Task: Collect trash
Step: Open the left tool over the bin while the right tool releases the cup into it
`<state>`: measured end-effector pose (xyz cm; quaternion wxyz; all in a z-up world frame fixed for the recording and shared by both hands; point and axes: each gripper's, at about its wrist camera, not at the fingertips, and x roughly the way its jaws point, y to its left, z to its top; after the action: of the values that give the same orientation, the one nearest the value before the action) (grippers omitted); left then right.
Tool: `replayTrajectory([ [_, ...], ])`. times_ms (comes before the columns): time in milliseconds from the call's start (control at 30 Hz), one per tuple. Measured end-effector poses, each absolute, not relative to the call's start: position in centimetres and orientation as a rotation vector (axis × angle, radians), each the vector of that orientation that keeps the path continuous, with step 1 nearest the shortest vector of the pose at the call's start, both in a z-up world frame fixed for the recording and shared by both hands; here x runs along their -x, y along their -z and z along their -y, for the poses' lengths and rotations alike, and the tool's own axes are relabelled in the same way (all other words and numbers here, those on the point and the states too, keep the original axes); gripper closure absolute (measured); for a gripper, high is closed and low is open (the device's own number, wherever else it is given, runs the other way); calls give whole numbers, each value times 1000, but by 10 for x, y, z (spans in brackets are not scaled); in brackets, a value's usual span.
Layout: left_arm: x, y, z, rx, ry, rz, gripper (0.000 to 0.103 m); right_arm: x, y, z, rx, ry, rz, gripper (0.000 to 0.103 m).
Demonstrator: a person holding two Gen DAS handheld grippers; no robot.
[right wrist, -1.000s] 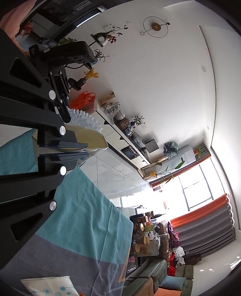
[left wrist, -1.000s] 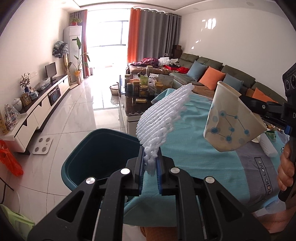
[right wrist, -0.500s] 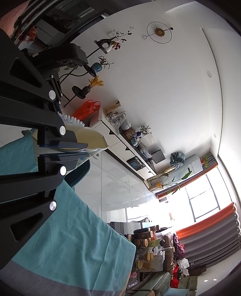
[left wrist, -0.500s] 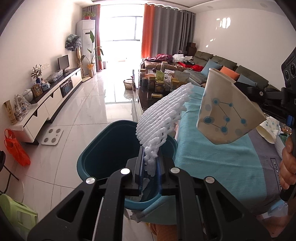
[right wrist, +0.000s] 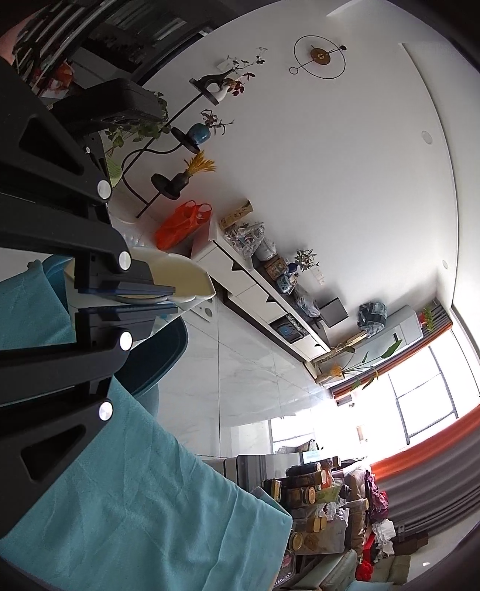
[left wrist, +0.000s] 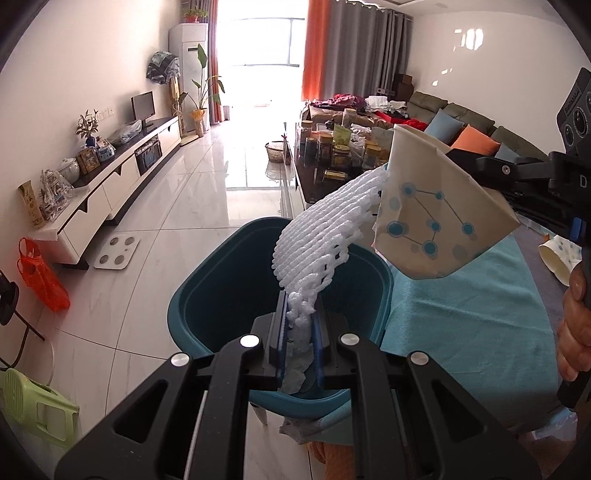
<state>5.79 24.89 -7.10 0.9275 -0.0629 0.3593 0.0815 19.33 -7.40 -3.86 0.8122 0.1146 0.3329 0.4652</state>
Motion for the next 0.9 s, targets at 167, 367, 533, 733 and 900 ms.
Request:
replayTrajectory([
  [167,-70,82,-258,142,-188,-763,90,-200,46,56,-226,-985,-735,99],
  [367,-84,96,-264,156,-209,-797,89,-208,62,35,-205,-962,-797,99],
  [533,-97,105,-265,168,-223,-819,89,-213,74,27,-189,-935,-835,97],
  [733,-109,119,-273,192,-225,-840,76,-212,81,19,-176,-927,-868,97],
  [900,-116,126,-278,193,-242,-847,71,-210,77,26,-181,-928,-861,95],
])
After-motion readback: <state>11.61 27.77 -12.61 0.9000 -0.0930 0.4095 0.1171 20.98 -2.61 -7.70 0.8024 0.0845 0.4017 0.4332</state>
